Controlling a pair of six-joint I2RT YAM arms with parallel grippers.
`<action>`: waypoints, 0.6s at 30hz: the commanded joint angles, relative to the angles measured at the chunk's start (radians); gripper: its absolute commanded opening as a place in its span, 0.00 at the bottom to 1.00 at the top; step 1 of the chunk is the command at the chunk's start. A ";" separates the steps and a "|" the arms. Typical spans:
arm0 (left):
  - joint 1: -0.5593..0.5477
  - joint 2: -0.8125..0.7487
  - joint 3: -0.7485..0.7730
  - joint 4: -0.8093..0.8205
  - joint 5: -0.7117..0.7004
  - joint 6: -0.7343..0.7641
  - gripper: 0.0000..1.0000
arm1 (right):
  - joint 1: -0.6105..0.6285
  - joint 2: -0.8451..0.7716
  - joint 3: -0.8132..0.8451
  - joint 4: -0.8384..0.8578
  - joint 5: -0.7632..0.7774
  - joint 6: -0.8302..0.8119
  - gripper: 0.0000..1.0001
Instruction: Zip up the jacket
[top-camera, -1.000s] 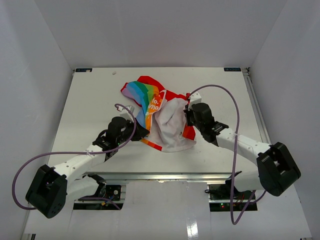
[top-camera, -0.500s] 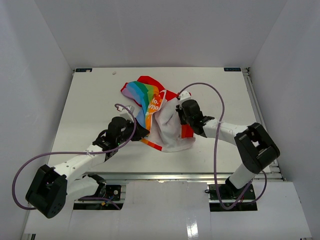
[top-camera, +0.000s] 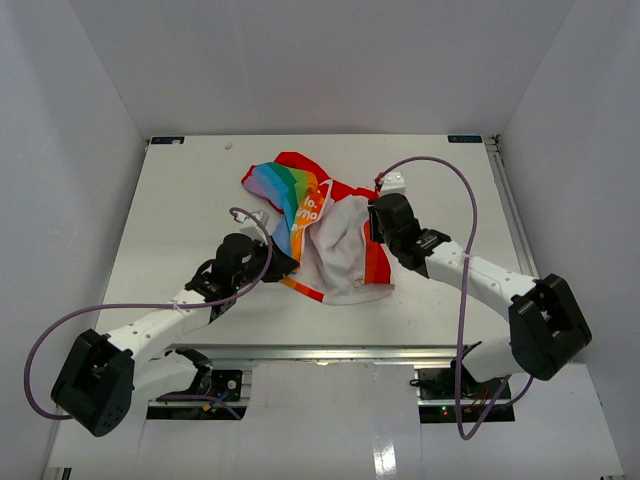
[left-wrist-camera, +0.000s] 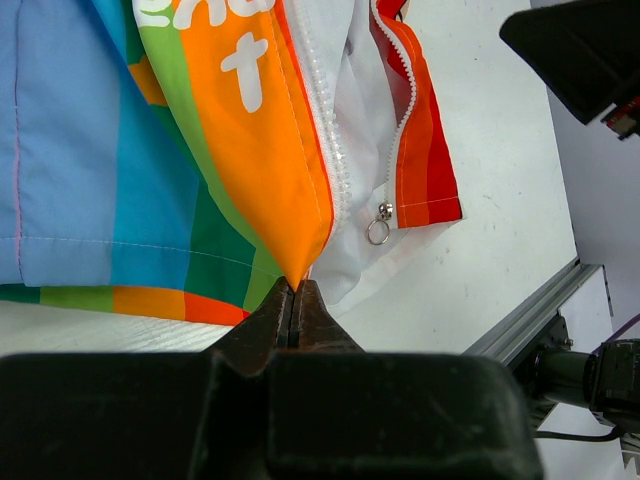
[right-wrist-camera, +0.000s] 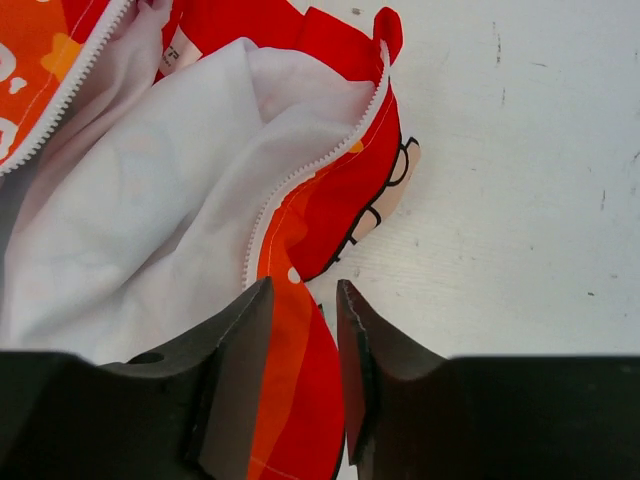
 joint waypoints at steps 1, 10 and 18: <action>-0.006 -0.009 0.015 0.003 -0.001 0.009 0.00 | 0.050 -0.066 -0.026 -0.101 0.052 0.098 0.37; -0.006 -0.006 0.016 0.004 0.001 0.008 0.00 | 0.152 -0.049 -0.091 -0.224 0.014 0.223 0.48; -0.006 -0.003 0.015 0.007 0.001 0.010 0.00 | 0.152 0.054 -0.108 -0.228 0.043 0.258 0.52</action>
